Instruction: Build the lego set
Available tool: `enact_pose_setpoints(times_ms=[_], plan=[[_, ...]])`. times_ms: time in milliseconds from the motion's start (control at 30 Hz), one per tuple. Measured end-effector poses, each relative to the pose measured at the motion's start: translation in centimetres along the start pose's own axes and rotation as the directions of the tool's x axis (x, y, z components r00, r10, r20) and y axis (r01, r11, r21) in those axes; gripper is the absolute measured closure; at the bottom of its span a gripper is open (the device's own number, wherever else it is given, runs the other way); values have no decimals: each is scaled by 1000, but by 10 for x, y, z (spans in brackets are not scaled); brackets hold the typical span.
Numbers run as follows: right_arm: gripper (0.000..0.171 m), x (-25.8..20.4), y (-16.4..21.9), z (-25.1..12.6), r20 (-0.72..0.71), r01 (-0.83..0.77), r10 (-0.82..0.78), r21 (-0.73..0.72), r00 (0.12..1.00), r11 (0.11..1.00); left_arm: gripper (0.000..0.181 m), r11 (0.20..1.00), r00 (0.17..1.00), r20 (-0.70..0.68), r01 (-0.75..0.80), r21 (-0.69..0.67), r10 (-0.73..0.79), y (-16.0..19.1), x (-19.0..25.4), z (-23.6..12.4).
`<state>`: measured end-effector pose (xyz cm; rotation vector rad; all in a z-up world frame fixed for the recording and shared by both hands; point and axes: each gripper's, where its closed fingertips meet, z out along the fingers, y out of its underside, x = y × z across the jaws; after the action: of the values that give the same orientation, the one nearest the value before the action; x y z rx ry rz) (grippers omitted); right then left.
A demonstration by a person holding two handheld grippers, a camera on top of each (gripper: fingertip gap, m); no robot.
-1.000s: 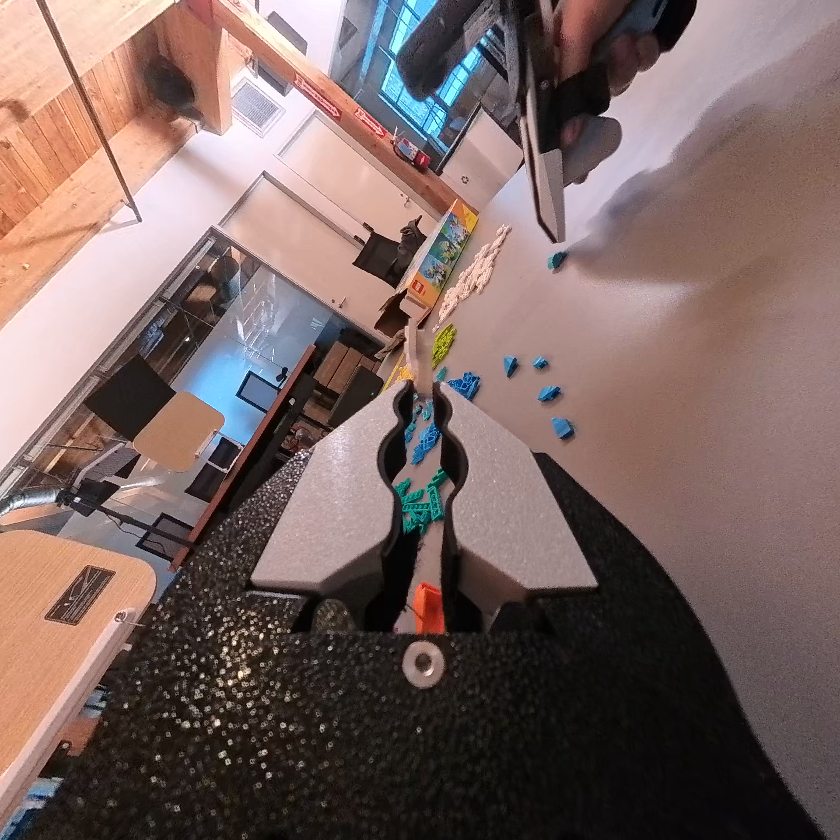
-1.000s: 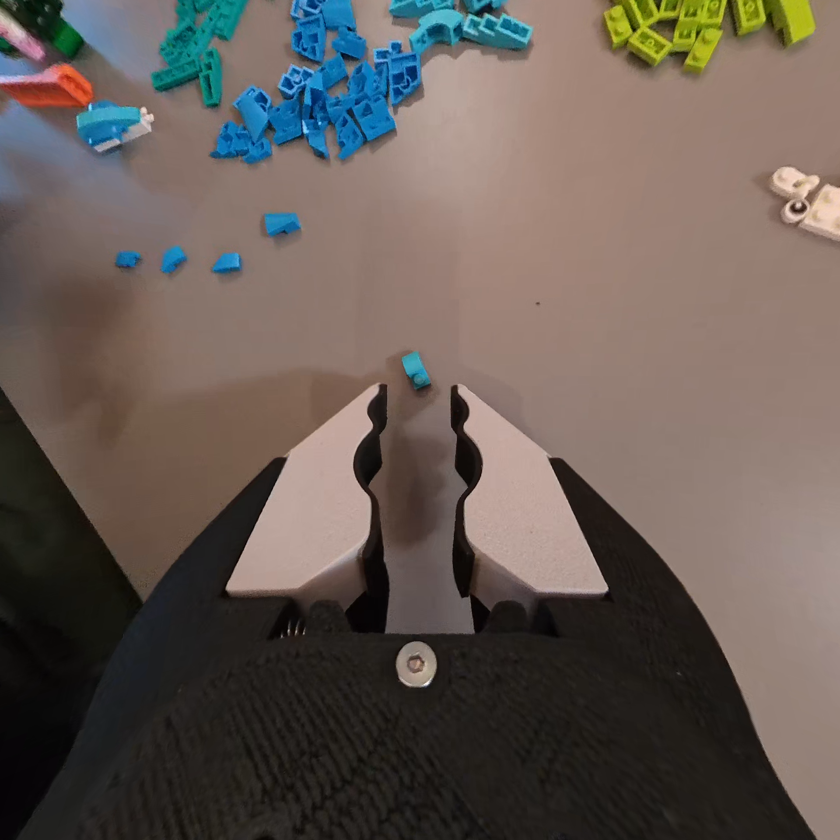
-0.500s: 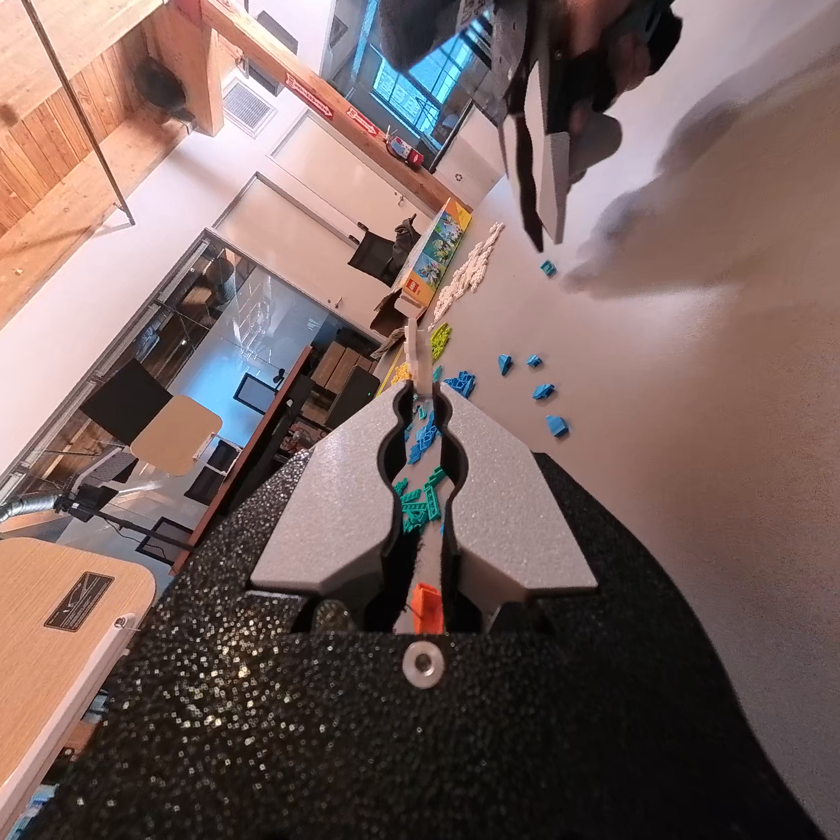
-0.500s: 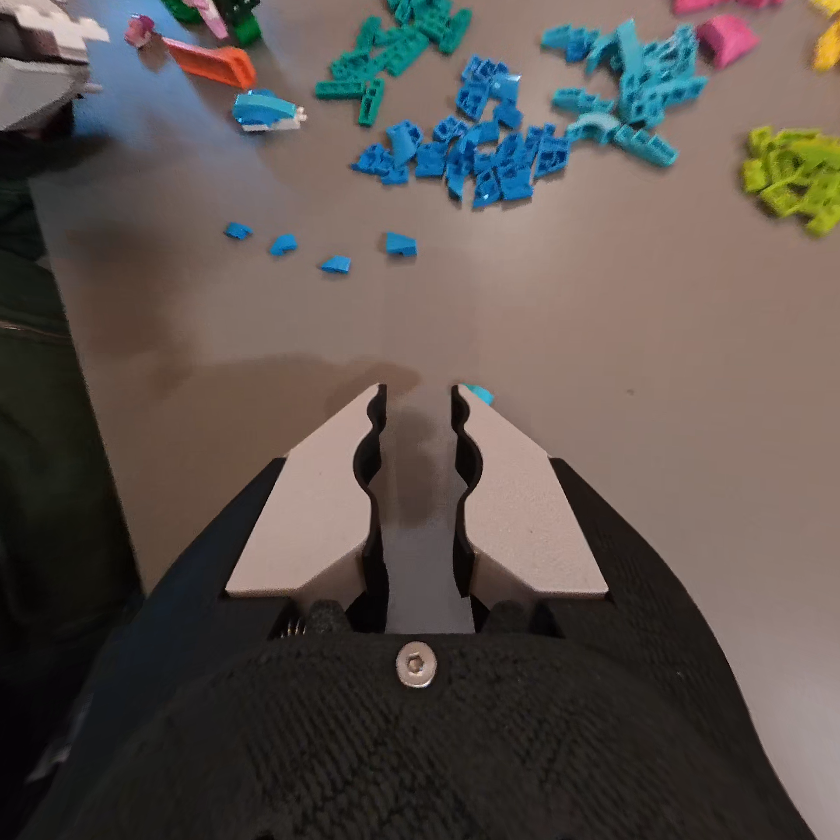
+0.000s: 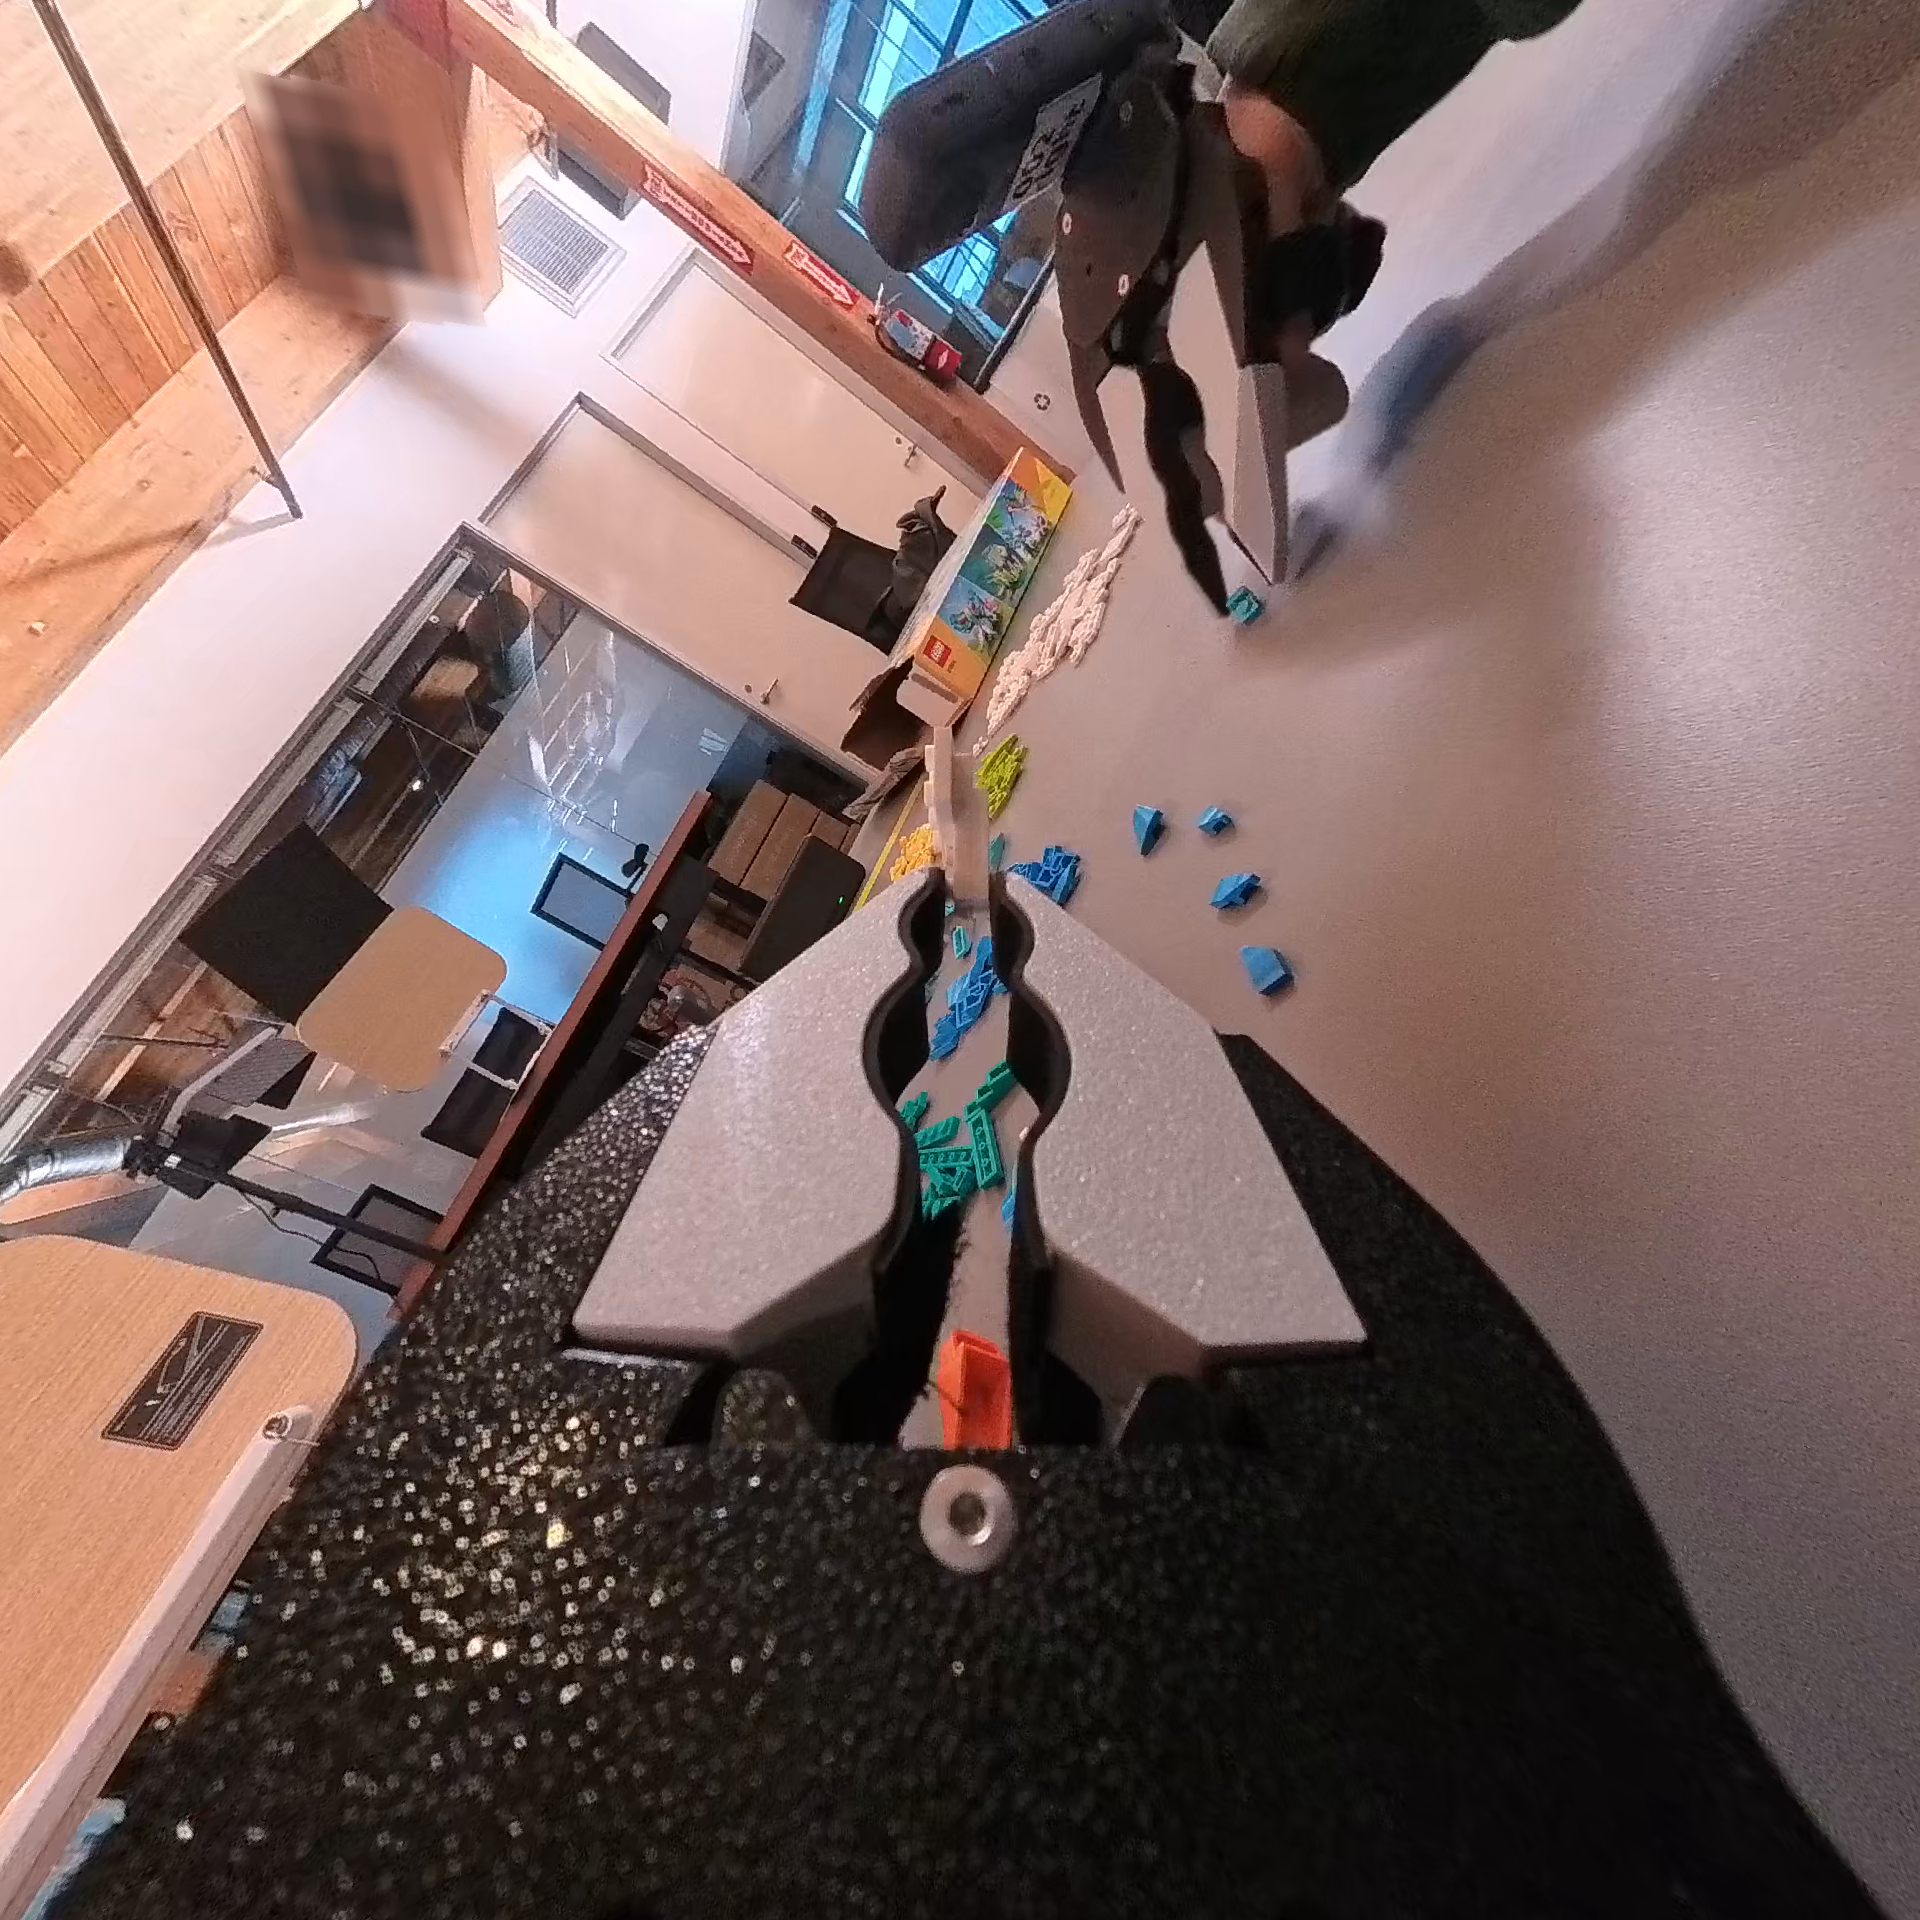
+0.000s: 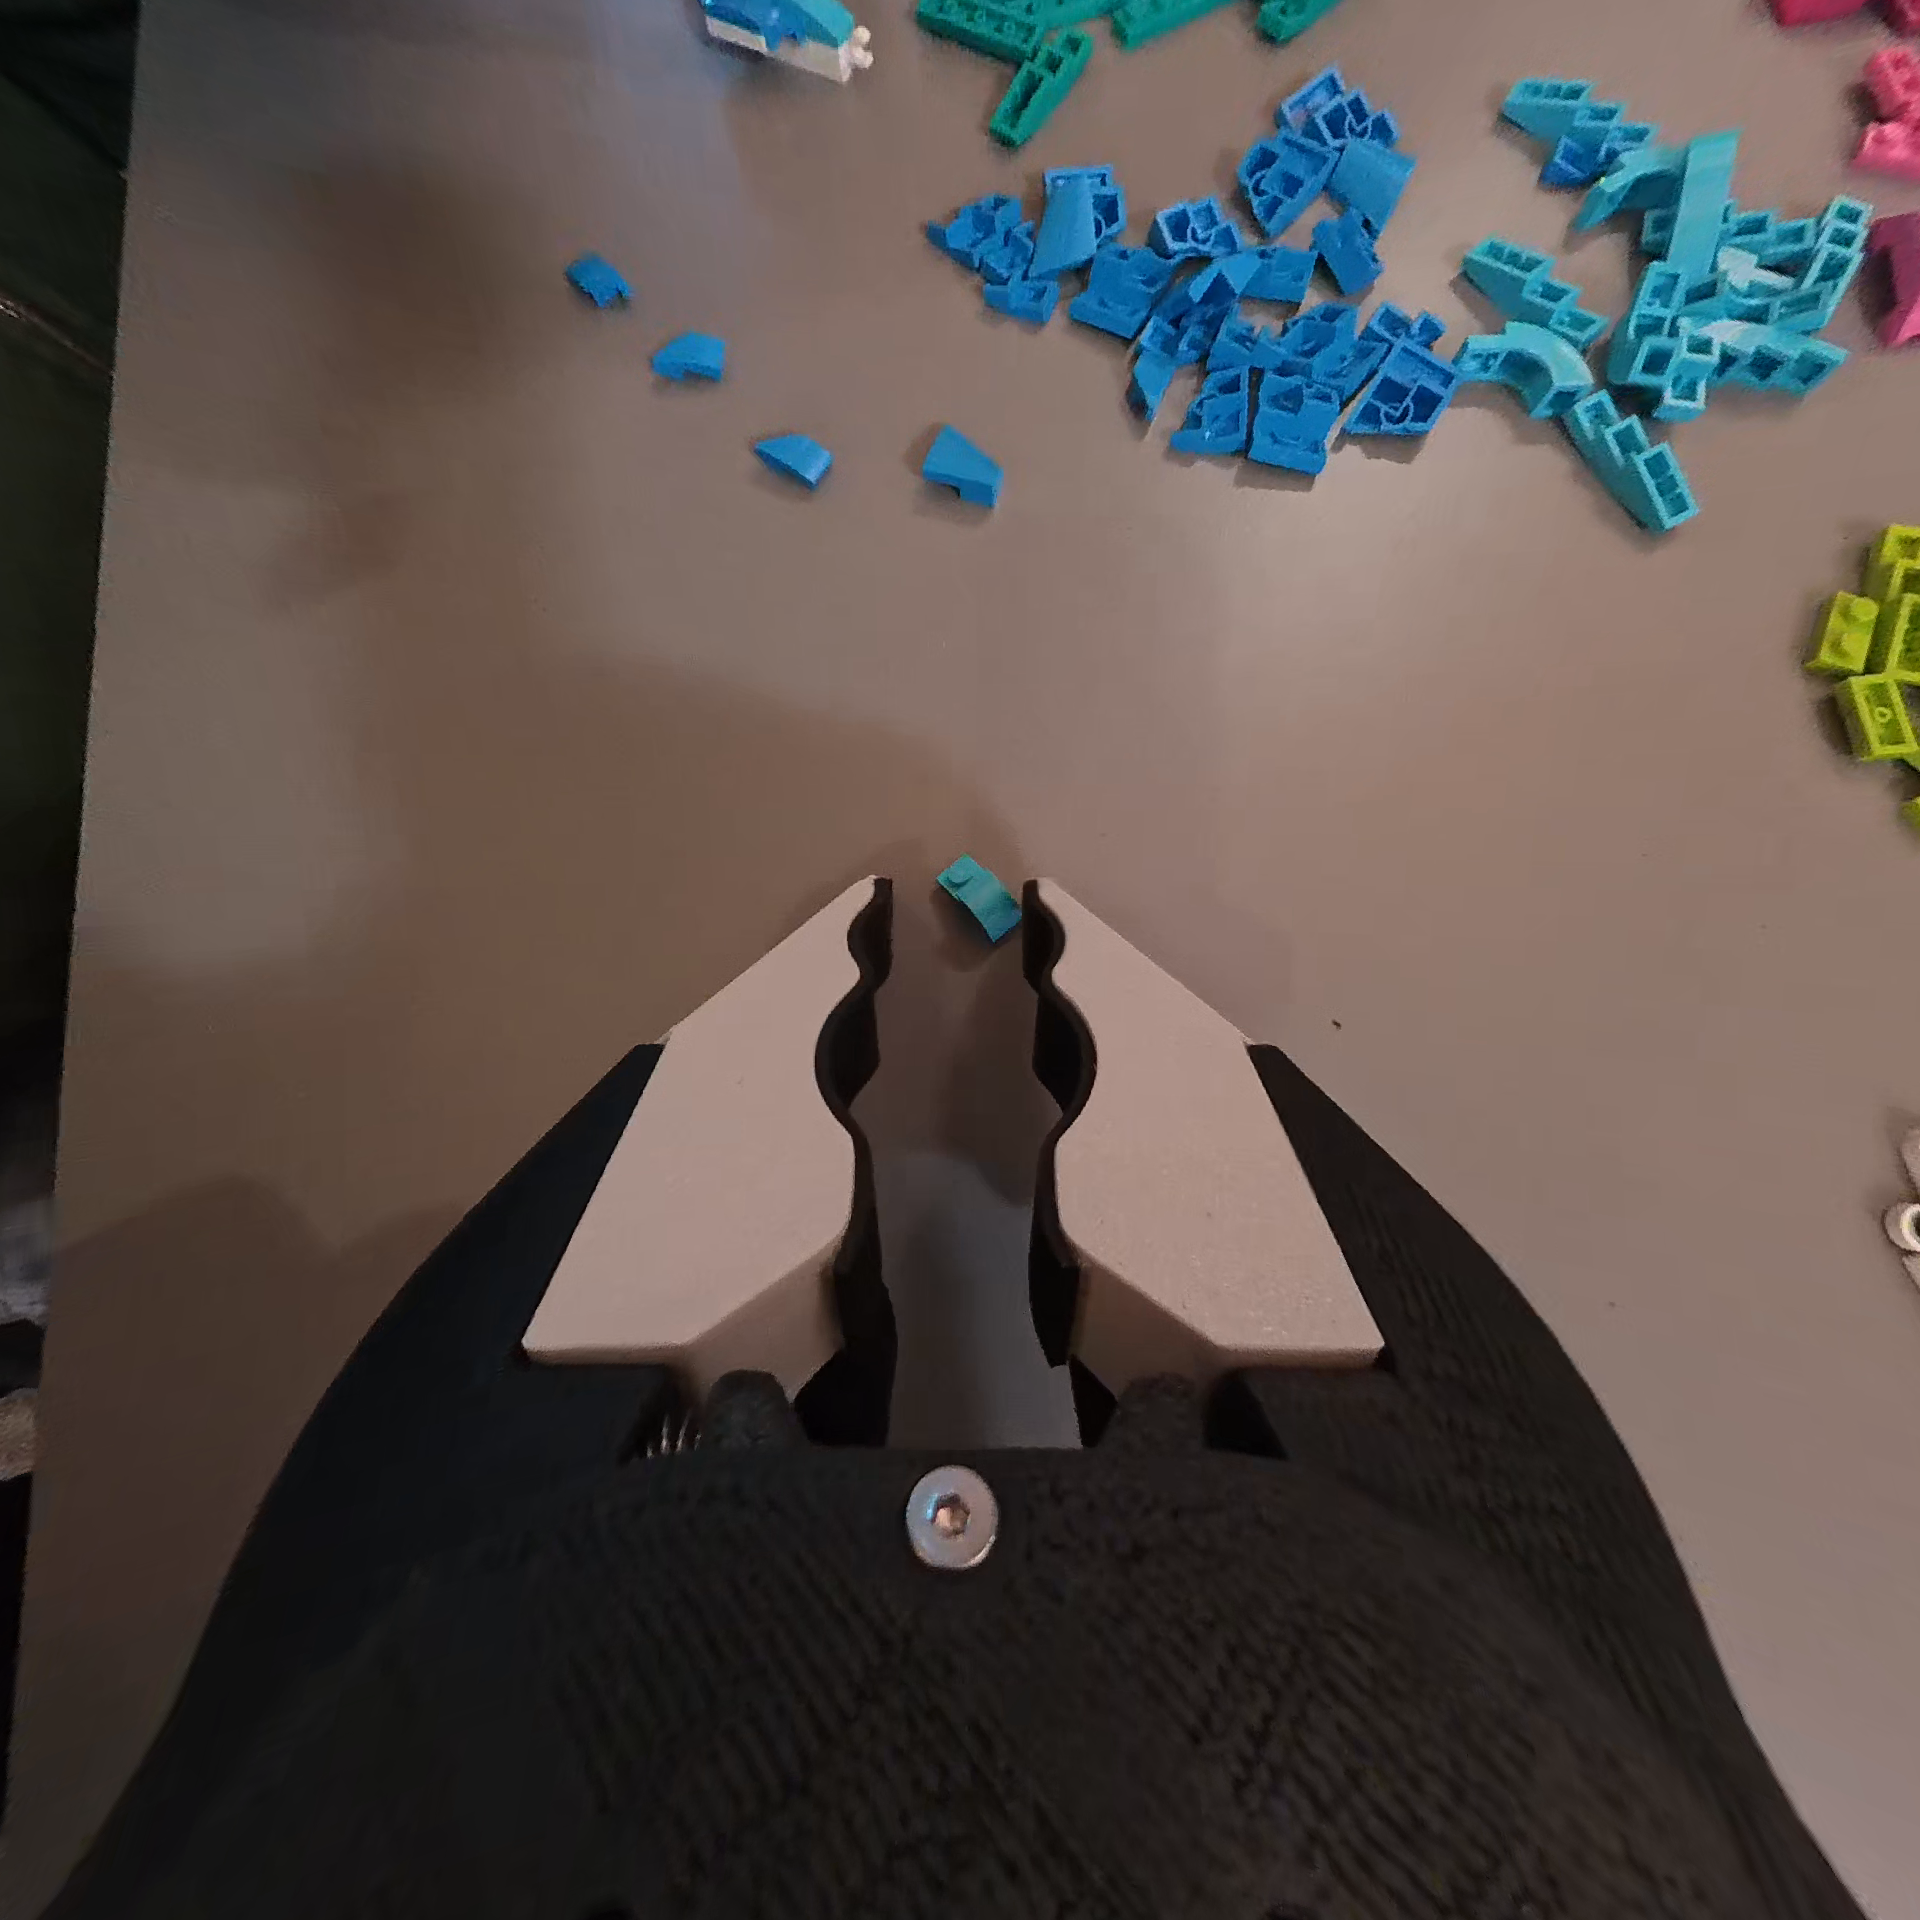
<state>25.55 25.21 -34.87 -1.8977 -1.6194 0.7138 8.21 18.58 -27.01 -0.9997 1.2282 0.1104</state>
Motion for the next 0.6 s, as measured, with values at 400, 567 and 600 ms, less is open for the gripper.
enact_pose_setpoints(times_ms=[400,567,600], plan=[[164,-1,1,2,-1,-14,14,23,1000,1000,176,1000,1000,-9,-1,-1,1,0,2,1],[165,-3,-14,1,-2,-48,48,81,999,996,176,1000,1000,-9,-5,-1,5,0,2,1],[165,-5,-23,1,1,-49,49,102,999,994,176,1000,1000,-9,-7,-1,7,0,2,1]])
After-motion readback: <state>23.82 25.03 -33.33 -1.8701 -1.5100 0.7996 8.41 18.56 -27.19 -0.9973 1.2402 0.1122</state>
